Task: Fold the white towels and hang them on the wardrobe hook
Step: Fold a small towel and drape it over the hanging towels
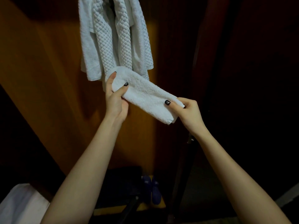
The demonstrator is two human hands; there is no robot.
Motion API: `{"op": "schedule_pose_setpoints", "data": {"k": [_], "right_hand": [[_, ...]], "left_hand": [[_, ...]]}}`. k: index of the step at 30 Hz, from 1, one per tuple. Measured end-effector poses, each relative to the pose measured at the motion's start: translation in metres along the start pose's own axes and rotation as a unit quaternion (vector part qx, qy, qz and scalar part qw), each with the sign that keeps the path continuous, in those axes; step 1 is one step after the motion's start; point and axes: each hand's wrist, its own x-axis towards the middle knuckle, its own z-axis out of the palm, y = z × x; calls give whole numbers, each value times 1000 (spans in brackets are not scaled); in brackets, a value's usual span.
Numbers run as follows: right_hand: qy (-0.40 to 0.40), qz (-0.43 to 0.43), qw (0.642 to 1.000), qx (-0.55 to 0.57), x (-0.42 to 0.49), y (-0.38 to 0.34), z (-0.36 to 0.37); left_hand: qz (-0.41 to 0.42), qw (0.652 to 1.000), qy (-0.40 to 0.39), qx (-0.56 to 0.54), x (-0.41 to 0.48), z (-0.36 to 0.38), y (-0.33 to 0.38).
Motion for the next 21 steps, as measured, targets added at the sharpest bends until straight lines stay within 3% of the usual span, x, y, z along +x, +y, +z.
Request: {"op": "schedule_pose_setpoints", "data": {"k": [7, 21], "right_hand": [[129, -9, 992, 5, 5, 6, -9], [154, -11, 988, -22, 59, -17, -39]], "left_hand": [[-14, 997, 56, -50, 0, 0, -1], [20, 988, 55, 140, 30, -12, 58]]}}
